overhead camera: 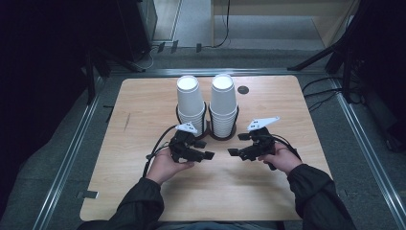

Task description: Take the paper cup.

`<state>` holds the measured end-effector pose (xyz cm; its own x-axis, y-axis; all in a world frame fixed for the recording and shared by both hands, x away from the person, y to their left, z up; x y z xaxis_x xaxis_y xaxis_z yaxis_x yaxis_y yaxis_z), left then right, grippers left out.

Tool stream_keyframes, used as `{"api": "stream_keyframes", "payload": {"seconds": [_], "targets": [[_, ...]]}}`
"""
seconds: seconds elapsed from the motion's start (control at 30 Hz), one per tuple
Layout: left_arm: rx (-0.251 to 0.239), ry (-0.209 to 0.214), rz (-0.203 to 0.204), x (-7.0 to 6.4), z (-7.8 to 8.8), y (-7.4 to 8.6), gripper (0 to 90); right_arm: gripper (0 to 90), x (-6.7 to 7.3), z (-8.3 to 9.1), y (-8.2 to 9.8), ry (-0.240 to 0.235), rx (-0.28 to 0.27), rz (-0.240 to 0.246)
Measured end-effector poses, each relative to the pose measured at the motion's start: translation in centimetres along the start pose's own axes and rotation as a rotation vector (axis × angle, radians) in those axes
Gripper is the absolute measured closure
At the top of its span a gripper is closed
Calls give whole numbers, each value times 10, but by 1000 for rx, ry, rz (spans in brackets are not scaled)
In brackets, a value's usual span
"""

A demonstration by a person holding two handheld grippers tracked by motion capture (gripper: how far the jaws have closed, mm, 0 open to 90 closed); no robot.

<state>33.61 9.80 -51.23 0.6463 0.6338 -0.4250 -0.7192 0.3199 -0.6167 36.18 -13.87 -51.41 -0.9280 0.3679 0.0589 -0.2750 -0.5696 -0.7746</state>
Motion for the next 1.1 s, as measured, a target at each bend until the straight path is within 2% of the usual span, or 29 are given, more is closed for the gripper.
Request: {"api": "stream_keyframes", "payload": {"seconds": [0.07, 0.1, 0.13, 0.2, 0.27, 0.33, 0.37, 0.4, 0.43, 0.47, 0.6, 0.67, 0.7, 0.9, 1.03, 1.1], "targets": [[-13, -23, -30, -3, 2, -1, 399, 163, 0, 3, -1, -29, 37, 24], [-12, -20, -33, -3, 2, -2, 394, 136, -1, 4, -2, -26, 44, 52], [-8, -15, -33, -4, 3, -2, 387, 139, -1, 5, -2, -16, 40, 58], [-11, -11, -24, -3, 4, -3, 401, 139, -3, 7, -3, -6, 38, 45], [-3, -13, -18, -2, 4, -3, 404, 138, -4, 8, -2, -2, 47, 53], [3, -8, 2, -1, 3, -3, 391, 136, -5, 8, -2, -23, 50, 42], [7, -2, 19, 0, 4, -4, 366, 139, -6, 9, -3, -42, 45, 19], [3, -2, 31, 0, 5, -4, 365, 180, -6, 11, -5, -55, 23, 1], [1, 3, 38, 0, 6, -5, 365, 180, -6, 11, -5, -55, 23, 1], [-6, -5, 35, -1, 7, -5, 365, 181, -5, 12, -5, -44, 29, 0], [3, -15, 17, 0, 8, -3, 381, 167, -3, 10, -5, -85, 39, 8], [8, -18, 18, 0, 8, -3, 378, 165, -2, 9, -6, -83, 33, 12], [6, -18, 18, 0, 8, -3, 368, 205, -3, 9, -6, -79, 31, 15], [-6, -13, 14, 1, 8, -4, 369, 284, -4, 10, -6, -85, 44, 32], [-29, -8, 50, 3, 9, -6, 368, 322, -6, 11, -7, -78, 44, 38], [-42, -6, 48, 2, 11, -8, 377, 357, -7, 12, -7, -72, 39, 28]]}}
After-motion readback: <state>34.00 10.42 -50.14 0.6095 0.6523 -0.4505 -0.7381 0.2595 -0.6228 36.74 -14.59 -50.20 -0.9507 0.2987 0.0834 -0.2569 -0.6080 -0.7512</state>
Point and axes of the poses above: each handheld gripper's, and its own axes: z roughly backward along the jaws, y roughly out of its underside, x roughly to its left, the point moved 3 cm from there along -z, roughly forward along the jaws, and after that the axes turned 13 degrees about z, right-handed, at the moved point
